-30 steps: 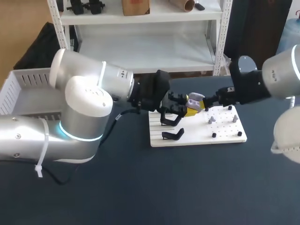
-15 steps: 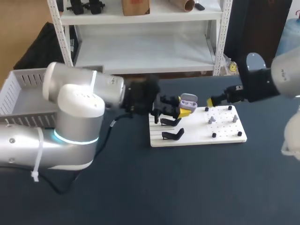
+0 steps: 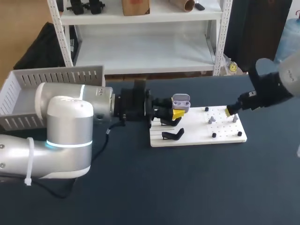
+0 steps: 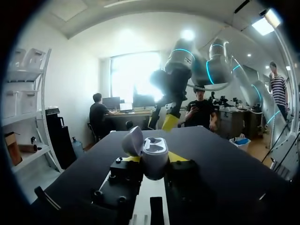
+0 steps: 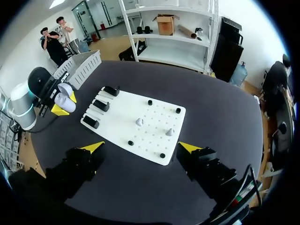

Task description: Pick up each earbud case from the left stands, insert the matching earbuds, close the lid, and place the case in the box.

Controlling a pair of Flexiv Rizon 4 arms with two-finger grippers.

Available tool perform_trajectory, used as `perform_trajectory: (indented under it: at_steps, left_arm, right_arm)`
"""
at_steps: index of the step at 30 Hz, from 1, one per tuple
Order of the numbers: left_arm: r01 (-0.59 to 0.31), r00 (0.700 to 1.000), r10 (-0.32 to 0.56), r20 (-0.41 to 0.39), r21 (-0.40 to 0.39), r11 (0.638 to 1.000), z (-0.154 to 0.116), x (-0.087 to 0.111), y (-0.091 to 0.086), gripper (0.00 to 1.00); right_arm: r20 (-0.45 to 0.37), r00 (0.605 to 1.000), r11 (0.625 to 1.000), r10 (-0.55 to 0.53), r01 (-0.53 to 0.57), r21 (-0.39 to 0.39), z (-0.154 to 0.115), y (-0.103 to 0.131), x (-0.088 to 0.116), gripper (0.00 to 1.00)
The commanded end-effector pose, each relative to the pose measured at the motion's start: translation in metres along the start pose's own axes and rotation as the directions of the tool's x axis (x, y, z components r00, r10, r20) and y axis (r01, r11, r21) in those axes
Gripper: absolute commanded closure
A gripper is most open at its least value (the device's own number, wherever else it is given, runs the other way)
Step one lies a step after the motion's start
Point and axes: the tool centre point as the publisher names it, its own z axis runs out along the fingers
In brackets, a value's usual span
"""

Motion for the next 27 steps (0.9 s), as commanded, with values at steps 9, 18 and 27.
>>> perform_trajectory:
  at_steps: [9, 18, 27]
  left_arm:
    - [0.005, 1.0, -0.005, 0.025, -0.017, 1.0, -0.009, 0.001, -0.004, 1.0]
    - [0.005, 1.0, -0.005, 0.025, -0.017, 1.0, -0.009, 0.001, -0.004, 1.0]
    - [0.005, 1.0, -0.005, 0.025, -0.017, 1.0, -0.009, 0.001, -0.004, 1.0]
  right_arm:
    - [-0.036, 0.999, 0.942, 0.003, 0.009, 0.336, -0.007, -0.012, 0.011, 0.0]
    - [-0.036, 0.999, 0.942, 0.003, 0.009, 0.336, -0.007, -0.012, 0.011, 0.0]
    - [-0.108, 0.993, 0.922, -0.057, 0.094, 0.375, 0.009, -0.03, 0.018, 0.0]
